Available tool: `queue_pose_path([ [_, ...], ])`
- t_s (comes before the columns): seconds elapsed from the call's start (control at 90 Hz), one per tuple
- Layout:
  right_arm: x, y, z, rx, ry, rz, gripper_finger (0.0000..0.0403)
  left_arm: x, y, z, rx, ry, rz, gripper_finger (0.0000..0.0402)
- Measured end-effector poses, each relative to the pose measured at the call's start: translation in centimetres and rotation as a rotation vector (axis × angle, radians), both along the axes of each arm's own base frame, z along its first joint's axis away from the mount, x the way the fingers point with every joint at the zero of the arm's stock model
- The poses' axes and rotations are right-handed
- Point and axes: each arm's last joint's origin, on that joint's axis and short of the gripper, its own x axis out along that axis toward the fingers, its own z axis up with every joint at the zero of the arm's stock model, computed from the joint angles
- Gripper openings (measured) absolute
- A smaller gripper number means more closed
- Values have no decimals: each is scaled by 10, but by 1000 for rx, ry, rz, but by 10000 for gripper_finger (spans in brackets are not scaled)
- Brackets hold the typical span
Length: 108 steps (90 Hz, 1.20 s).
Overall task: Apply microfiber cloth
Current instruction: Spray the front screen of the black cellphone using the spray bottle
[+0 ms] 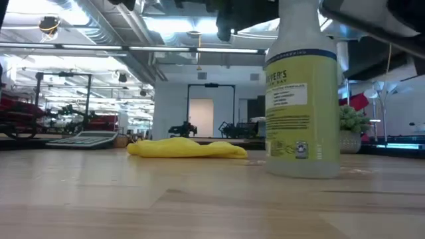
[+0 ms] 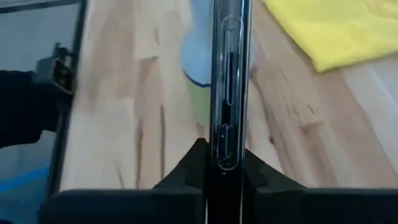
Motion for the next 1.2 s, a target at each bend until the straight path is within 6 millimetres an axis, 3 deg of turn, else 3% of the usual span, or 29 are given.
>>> queue_pose_path([
  [0.367, 21, 0, -7, -44, -25, 32, 9, 0, 2, 0, -76, -1, 66, 302],
  [0.544, 19, -1, -5, -44, -32, 33, 11, 0, 2, 0, -89, -2, 75, 302],
  [0.778, -5, -10, 21, -82, 99, -3, 8, 0, 0, 0, -67, -3, 66, 302],
  [1.022, 5, -17, 29, -156, 67, 12, 8, -1, -1, 0, -68, -4, 59, 302],
  [1.2, -4, -26, 61, -175, 75, 23, 8, -1, -1, 0, -67, -2, 59, 302],
])
